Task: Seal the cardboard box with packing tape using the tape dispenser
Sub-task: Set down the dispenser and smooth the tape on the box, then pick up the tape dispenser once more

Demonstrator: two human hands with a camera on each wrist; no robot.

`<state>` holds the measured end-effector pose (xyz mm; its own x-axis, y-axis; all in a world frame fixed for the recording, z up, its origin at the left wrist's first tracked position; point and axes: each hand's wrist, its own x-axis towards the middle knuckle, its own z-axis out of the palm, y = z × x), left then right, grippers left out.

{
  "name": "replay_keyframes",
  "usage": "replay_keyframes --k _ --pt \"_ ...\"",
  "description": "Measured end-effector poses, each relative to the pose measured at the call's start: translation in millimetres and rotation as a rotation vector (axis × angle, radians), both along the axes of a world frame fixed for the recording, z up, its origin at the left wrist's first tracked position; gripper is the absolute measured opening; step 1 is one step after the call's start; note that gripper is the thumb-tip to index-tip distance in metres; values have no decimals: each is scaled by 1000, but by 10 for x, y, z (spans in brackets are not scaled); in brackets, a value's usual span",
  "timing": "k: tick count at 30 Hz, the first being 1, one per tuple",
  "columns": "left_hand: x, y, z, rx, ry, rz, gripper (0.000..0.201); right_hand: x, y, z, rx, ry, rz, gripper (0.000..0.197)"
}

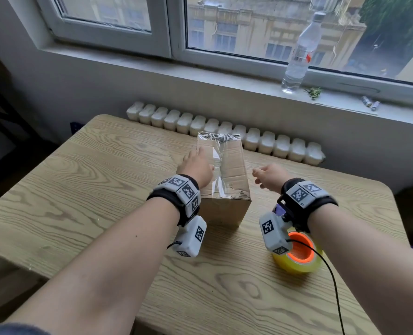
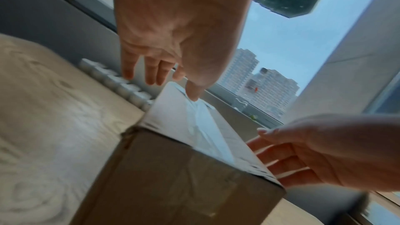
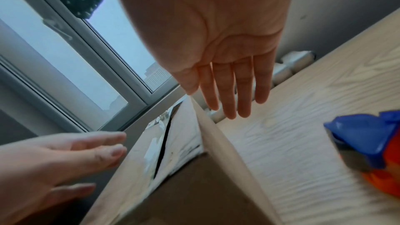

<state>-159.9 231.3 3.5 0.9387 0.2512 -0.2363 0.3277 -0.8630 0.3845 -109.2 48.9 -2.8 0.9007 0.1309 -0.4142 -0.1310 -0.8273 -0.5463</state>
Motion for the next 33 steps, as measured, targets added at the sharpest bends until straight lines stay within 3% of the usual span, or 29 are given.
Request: replay_keyframes --k 5,12,17,22,33 --pt "62 -547 152 69 -162 -320 48 -35 -446 61 -58 -35 36 30" --pt "132 -1344 -170 65 -35 -564 42 -248 -1102 -220 -140 59 -44 25" --pt "248 -1650 -510 90 172 -581 44 -358 -1431 -496 -154 172 -75 40" --pt "346 -1789 -759 87 257 -559 43 -343 -1502 -703 -133 213 -35 55" --pt "499 -1787 -880 36 286 -492 34 -211 -1475 -936 -321 245 101 43"
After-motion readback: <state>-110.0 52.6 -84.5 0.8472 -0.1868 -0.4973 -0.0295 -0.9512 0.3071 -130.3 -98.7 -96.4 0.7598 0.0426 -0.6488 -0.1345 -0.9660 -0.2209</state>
